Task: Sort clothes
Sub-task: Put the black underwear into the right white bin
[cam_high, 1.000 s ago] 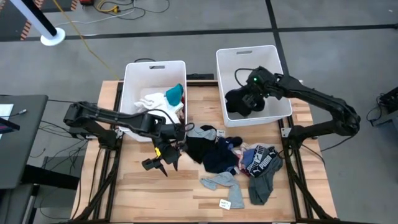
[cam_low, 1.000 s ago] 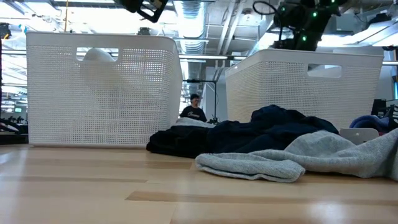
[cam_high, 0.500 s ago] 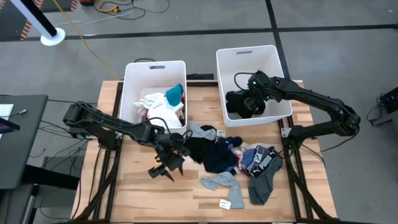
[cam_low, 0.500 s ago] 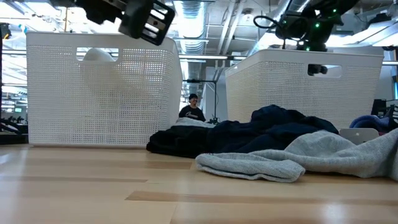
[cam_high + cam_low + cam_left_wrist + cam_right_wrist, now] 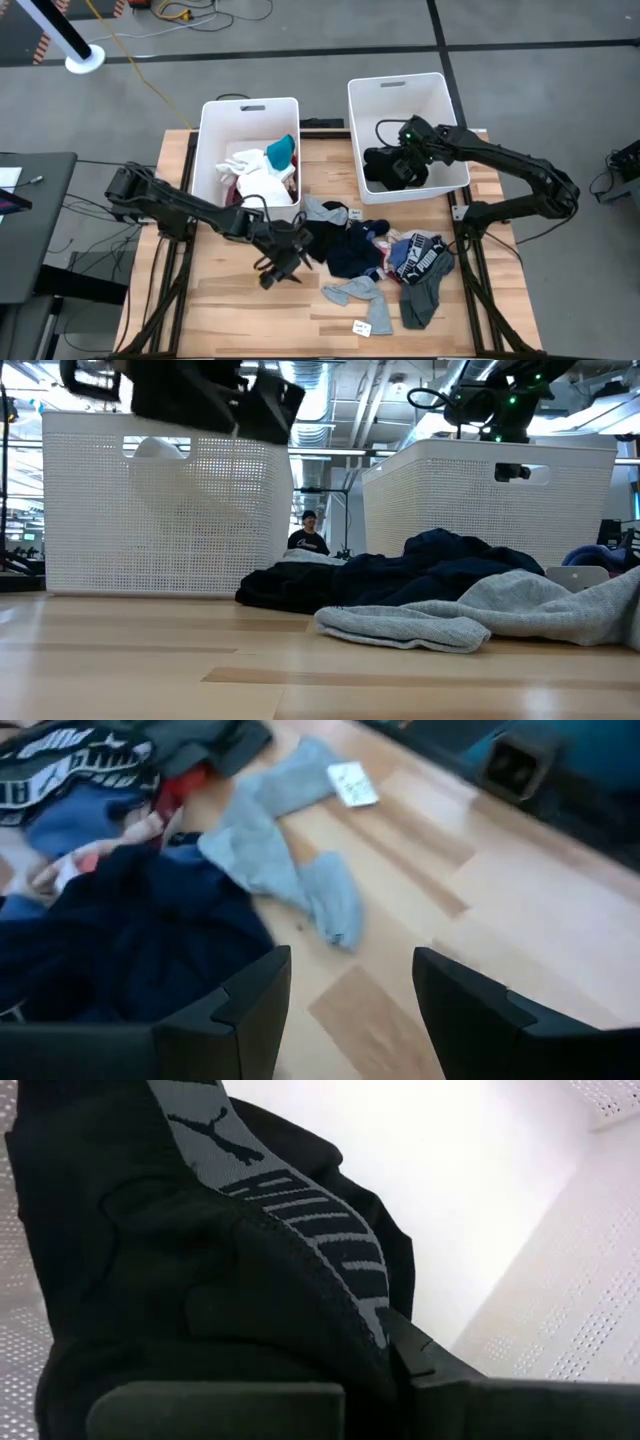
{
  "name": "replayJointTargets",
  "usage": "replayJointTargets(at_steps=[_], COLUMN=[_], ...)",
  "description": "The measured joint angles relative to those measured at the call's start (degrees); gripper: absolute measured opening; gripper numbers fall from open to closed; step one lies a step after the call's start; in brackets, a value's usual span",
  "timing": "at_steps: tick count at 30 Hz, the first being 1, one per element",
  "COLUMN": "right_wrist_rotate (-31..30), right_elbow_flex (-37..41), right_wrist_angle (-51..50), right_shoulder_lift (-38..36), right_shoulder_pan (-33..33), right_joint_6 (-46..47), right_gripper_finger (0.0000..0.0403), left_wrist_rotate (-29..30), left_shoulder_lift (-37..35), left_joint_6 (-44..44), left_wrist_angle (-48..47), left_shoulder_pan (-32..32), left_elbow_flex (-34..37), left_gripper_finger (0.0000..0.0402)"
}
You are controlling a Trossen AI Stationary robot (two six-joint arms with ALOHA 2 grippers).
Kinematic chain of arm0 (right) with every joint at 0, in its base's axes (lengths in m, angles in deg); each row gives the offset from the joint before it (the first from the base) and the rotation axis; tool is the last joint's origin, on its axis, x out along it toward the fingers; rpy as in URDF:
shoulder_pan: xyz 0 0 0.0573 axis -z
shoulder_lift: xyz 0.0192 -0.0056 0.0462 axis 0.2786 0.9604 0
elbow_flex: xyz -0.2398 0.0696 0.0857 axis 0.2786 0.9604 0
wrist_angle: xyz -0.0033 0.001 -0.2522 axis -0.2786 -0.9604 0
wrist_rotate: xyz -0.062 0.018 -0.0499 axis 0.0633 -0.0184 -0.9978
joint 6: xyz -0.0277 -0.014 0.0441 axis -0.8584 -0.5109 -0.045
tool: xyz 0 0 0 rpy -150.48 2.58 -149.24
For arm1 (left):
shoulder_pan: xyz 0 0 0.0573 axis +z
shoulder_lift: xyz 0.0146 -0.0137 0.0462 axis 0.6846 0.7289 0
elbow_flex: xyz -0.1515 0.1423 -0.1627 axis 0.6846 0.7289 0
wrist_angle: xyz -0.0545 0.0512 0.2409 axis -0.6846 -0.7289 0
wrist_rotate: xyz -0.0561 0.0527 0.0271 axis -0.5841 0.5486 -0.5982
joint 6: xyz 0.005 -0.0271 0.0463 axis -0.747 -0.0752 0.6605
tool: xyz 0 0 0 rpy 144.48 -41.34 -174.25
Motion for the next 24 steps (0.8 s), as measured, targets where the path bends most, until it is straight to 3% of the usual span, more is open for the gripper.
replayJointTargets(at_steps=[8,24], right_wrist_rotate=[0.00,0.03], right_elbow_flex=[-0.04,-0.07], right_wrist_angle=[1.09,0.83], right_shoulder_lift=[0.00,0.00], right_shoulder_pan=[-0.39,-1.16], right_joint_6=[0.16,-0.47], right_gripper_finger=[0.0050,0.0232], left_wrist_rotate=[21.79,27.71], left_shoulder_lift=[7.28,14.98], left_joint_6=[0.54,-3.13], left_wrist_angle=[2.95,6.60], left_shoulder_pan=[-3.07,1.05], left_elbow_flex=[-0.02,-0.79], left_gripper_finger=[0.0206,0.0206])
